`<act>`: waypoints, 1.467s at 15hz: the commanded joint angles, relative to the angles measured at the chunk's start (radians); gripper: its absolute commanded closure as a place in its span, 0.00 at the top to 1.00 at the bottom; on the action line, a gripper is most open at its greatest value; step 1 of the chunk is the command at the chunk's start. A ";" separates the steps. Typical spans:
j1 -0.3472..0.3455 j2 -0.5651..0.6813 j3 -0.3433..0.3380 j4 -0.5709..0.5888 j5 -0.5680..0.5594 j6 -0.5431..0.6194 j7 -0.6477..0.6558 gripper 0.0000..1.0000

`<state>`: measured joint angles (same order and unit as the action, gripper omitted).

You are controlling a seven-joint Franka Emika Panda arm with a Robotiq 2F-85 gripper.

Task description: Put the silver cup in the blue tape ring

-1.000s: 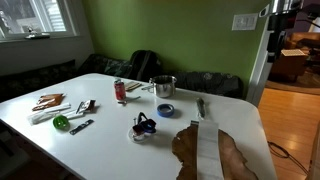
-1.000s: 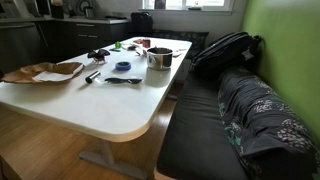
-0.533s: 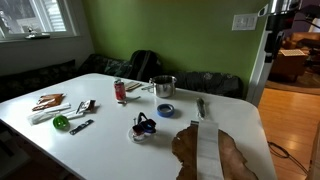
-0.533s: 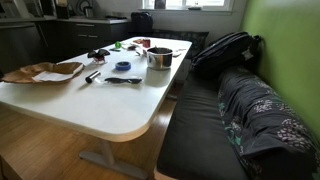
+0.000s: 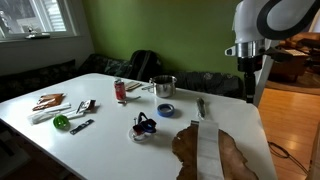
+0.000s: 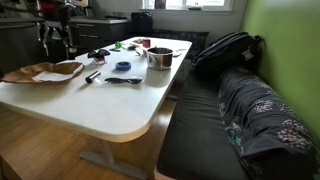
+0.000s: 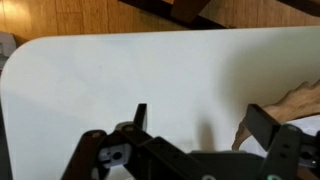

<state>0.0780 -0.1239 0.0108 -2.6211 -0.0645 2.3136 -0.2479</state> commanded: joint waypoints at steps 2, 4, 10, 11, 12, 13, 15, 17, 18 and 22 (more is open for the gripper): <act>-0.010 0.008 0.007 0.008 0.001 -0.001 0.002 1.00; -0.019 -0.008 -0.002 0.009 0.001 -0.003 -0.003 1.00; 0.061 0.195 0.008 0.058 0.387 0.541 -0.357 1.00; 0.069 0.220 0.041 0.087 0.463 0.558 -0.425 1.00; 0.062 0.259 0.086 0.111 0.541 0.576 -0.507 1.00; 0.059 0.304 0.111 0.145 0.610 0.579 -0.591 1.00; 0.036 0.372 0.140 0.180 0.658 0.568 -0.675 1.00; 0.024 0.410 0.117 0.215 0.637 0.423 -0.611 1.00; -0.010 0.357 0.179 0.163 0.579 0.517 -0.574 1.00; -0.034 0.413 0.174 0.205 0.578 0.457 -0.574 1.00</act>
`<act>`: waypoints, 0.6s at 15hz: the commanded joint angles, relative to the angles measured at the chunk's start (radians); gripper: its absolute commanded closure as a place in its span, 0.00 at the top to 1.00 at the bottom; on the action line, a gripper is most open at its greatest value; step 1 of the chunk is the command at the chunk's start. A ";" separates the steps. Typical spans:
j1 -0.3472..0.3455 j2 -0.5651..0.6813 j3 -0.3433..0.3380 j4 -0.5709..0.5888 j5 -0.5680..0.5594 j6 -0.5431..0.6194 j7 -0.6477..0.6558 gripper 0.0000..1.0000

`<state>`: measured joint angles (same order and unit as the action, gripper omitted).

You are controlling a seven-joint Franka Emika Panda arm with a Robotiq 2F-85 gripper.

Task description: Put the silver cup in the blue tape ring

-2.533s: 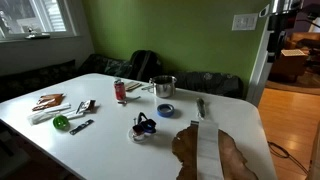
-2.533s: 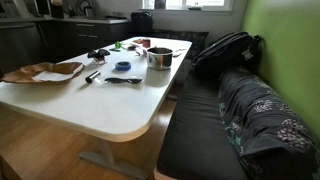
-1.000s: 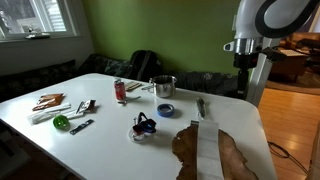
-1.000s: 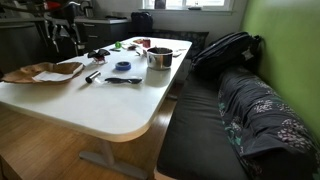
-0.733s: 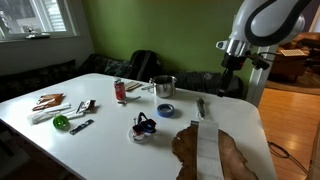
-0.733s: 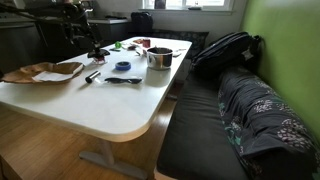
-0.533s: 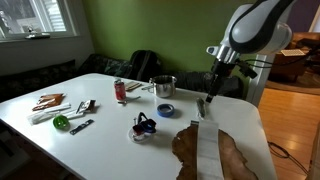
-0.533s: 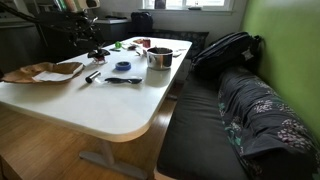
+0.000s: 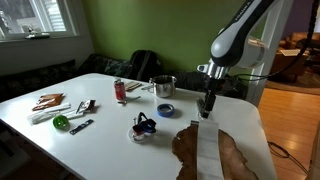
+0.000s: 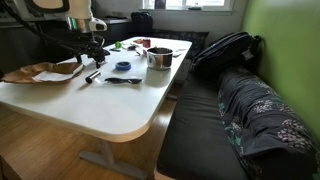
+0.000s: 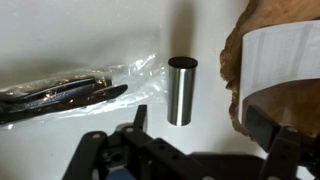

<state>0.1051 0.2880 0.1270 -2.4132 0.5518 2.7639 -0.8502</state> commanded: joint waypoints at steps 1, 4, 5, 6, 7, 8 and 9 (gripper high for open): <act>-0.050 0.014 0.062 -0.018 -0.048 0.132 0.024 1.00; -0.011 0.070 0.038 -0.015 -0.070 0.324 -0.002 1.00; -0.015 0.092 0.045 -0.006 -0.065 0.367 0.003 1.00; -0.002 0.111 0.032 0.000 -0.068 0.390 0.017 1.00; 0.024 0.130 0.007 -0.001 -0.073 0.413 0.034 1.00; 0.030 0.148 0.005 0.003 -0.066 0.432 0.028 1.00; 0.039 0.165 0.000 0.009 -0.060 0.443 0.027 1.00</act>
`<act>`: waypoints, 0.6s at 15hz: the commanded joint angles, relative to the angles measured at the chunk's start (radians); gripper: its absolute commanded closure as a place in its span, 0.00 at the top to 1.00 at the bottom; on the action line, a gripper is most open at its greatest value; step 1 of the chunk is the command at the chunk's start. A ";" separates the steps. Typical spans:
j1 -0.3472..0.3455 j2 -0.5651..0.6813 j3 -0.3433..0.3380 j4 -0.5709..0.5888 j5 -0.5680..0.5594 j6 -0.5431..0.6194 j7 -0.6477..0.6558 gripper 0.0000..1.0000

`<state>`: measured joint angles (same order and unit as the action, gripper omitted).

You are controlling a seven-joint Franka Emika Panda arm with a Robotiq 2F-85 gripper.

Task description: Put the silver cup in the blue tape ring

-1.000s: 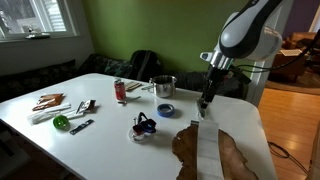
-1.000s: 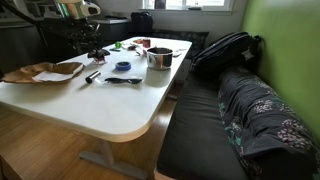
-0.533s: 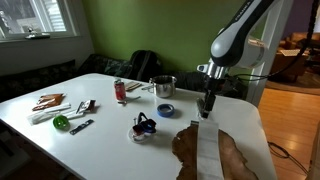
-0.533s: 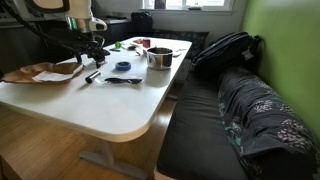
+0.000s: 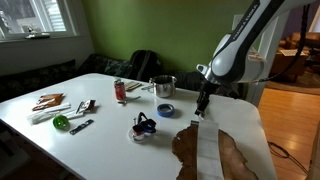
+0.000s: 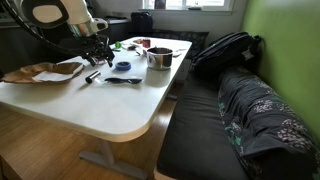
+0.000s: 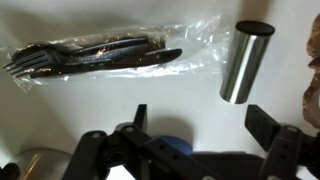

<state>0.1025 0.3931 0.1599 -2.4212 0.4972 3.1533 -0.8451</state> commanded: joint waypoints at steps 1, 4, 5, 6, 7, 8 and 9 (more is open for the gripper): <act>0.049 0.073 -0.034 0.021 0.001 0.060 0.022 1.00; 0.055 0.085 -0.017 0.020 0.006 0.069 0.015 1.00; 0.050 0.076 -0.004 0.014 0.009 0.059 0.013 1.00; 0.050 0.073 0.003 0.011 0.012 0.049 0.014 1.00; 0.058 0.074 0.001 0.012 0.012 0.050 0.016 1.00; 0.066 0.081 -0.005 0.016 0.011 0.047 0.017 0.93; 0.063 0.089 -0.001 0.023 0.009 0.043 0.014 0.81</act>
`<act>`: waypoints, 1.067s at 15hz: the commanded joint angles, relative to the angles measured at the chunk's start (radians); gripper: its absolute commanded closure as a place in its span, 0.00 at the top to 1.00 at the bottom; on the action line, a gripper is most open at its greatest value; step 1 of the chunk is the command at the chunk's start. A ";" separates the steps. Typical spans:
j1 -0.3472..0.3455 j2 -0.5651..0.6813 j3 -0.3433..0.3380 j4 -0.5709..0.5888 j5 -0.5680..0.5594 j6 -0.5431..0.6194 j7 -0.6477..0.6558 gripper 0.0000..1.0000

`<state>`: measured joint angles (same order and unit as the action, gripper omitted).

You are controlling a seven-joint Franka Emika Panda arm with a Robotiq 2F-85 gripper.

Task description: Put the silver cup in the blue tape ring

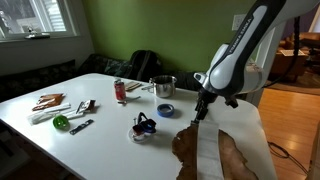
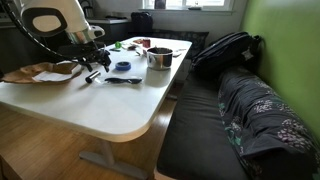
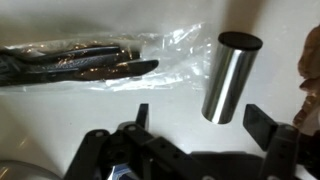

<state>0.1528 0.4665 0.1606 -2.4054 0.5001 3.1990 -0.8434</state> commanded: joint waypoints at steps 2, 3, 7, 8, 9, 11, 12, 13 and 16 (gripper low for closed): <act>0.000 0.031 0.014 0.016 0.003 0.002 0.003 0.59; -0.011 0.036 0.026 0.021 0.002 -0.004 -0.001 0.52; -0.035 0.054 0.059 0.034 0.001 -0.010 -0.008 0.61; -0.034 0.058 0.060 0.037 0.002 -0.014 -0.004 0.64; -0.033 0.063 0.058 0.040 0.002 -0.013 -0.003 0.68; -0.065 0.069 0.055 0.027 -0.221 -0.007 0.184 0.55; -0.072 0.073 0.055 0.029 -0.283 -0.007 0.242 0.43; -0.083 0.075 0.054 0.028 -0.338 -0.006 0.287 0.40; -0.111 0.071 0.058 0.022 -0.477 0.006 0.396 0.16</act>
<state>0.0796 0.5331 0.2057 -2.3795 0.1446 3.1980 -0.5453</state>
